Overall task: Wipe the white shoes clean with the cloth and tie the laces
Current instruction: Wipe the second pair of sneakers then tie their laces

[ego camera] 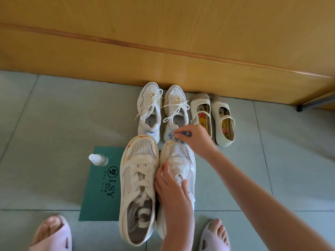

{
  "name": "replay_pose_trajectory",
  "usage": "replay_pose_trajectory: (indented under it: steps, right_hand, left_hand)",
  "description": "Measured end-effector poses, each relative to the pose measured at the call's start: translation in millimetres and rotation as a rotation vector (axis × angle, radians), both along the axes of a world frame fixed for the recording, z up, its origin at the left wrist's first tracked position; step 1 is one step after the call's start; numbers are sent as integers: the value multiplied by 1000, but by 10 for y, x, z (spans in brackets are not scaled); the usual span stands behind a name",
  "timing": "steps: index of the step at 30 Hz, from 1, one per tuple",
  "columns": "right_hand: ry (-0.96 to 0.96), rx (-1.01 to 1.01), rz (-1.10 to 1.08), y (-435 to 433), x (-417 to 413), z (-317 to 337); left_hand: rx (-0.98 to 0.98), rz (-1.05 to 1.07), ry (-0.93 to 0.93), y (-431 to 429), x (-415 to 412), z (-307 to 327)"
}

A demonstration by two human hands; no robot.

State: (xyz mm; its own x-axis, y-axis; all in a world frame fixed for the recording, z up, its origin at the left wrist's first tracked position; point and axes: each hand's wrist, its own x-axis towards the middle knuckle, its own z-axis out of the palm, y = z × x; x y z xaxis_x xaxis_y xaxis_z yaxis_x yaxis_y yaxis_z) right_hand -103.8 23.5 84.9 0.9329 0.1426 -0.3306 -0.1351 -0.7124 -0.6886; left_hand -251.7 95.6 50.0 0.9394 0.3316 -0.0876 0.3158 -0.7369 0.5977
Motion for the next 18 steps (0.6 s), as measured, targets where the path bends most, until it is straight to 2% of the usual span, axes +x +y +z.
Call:
replay_pose_trajectory:
  steps: [5, 10, 13, 18]
  right_hand:
    - [38, -228, 394, 355, 169, 36]
    - [-14, -356, 549, 436, 103, 76]
    - [-3, -348, 509, 365, 110, 107]
    - [44, -278, 242, 245, 274, 71]
  left_hand:
    - [-2, 9, 20, -16, 12, -12]
    - [-3, 19, 5, -14, 9, -4]
    - [-13, 25, 0, -21, 6, 15]
    - [-19, 25, -5, -10, 3, 37]
